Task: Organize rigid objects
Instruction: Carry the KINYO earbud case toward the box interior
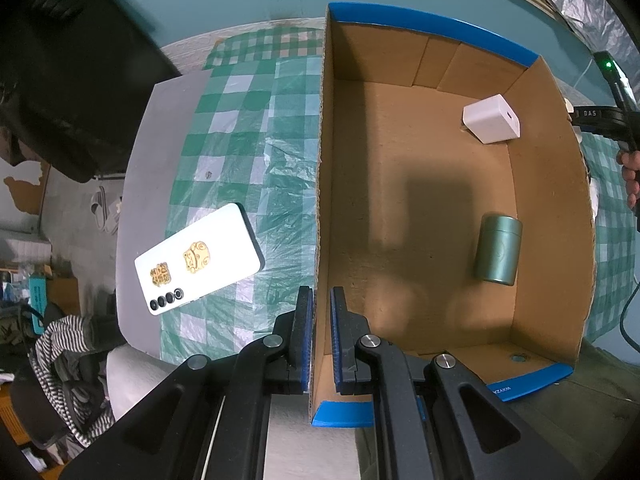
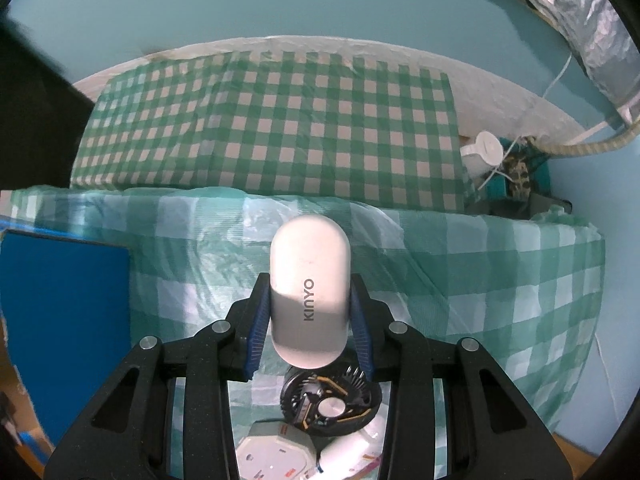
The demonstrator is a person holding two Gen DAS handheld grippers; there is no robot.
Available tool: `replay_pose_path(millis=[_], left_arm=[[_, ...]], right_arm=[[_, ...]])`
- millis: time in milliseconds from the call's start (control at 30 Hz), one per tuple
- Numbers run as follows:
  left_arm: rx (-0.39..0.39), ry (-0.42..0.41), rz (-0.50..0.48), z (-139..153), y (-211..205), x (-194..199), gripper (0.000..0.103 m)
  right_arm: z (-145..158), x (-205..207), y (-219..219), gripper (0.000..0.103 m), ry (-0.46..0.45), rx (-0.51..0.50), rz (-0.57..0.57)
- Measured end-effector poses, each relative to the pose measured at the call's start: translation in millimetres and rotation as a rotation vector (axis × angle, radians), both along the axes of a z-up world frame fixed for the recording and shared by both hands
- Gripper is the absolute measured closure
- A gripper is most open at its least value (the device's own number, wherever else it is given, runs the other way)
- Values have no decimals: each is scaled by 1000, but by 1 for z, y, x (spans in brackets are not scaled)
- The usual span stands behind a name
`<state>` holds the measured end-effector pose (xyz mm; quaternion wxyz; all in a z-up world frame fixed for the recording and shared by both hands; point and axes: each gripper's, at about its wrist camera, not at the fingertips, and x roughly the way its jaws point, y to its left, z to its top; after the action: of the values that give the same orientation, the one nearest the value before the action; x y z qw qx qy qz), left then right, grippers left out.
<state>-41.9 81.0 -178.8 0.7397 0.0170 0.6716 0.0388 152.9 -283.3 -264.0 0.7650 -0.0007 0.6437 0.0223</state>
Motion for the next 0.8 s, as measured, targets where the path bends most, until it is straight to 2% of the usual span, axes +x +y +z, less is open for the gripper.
replay_pose_path(millis=[533, 800], left_arm=[[10, 6, -15, -1, -3, 2, 95], [22, 13, -23, -2, -4, 5, 95]], right_arm=[[34, -29, 29, 67, -44, 58, 109], [62, -41, 46, 67, -74, 80, 153]])
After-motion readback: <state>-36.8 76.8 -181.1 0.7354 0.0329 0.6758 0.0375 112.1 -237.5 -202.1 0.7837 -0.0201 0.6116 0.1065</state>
